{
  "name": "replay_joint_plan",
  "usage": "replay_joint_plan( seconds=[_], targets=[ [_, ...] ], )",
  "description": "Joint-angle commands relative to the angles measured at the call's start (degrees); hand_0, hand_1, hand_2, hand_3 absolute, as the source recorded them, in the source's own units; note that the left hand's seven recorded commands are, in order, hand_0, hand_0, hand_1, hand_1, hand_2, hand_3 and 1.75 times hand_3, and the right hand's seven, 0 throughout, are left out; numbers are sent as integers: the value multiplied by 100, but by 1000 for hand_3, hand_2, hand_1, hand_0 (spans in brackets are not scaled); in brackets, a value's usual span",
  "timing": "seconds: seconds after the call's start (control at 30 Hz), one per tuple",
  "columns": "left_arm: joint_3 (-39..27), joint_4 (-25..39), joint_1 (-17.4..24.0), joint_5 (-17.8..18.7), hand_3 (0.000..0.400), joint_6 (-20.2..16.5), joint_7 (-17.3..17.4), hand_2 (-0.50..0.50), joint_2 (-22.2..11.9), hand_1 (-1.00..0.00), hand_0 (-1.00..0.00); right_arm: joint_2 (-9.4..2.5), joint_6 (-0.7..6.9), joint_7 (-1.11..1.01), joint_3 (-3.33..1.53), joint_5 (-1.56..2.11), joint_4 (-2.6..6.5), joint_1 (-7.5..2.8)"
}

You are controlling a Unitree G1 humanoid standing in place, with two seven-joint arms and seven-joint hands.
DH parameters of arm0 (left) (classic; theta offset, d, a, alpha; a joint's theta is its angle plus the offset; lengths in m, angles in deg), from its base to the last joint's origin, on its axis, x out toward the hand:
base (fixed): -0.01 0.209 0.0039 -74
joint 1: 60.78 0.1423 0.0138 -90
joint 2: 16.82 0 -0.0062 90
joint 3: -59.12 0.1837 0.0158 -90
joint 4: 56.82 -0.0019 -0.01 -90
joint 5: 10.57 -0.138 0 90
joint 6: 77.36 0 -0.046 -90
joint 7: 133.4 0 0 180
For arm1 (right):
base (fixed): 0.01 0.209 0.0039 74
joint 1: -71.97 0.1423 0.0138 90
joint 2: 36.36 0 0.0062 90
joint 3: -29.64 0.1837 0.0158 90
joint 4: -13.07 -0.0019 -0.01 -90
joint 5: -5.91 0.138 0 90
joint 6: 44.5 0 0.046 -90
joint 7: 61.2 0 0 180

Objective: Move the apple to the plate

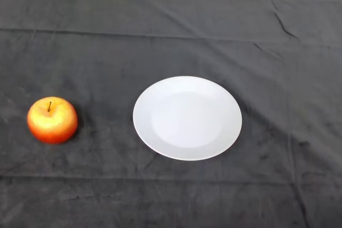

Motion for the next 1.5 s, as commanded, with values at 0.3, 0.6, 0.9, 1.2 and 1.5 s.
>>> replay_joint_plan(
  seconds=[0.3,0.6,0.9,1.2,1.5],
  targets=[
    [140,-278,-112,90,0,196,72,0,-481,0,0,-136,35,-43,-31,-239,375,-341],
    [190,-271,-89,74,0,215,140,0,-503,0,0,-136,32,-42,-30,-241,378,-339],
    [733,266,-330,-497,0,396,-454,0,-188,0,0,-137,33,-42,-28,-242,375,-341],
    [1399,1526,-88,-1241,0,611,-1018,0,333,0,0,-139,48,-46,-23,-239,344,-357],
    [2034,2504,182,-1902,0,482,-1369,0,713,0,0,-140,74,-54,-14,-230,291,-383]
  ],
)
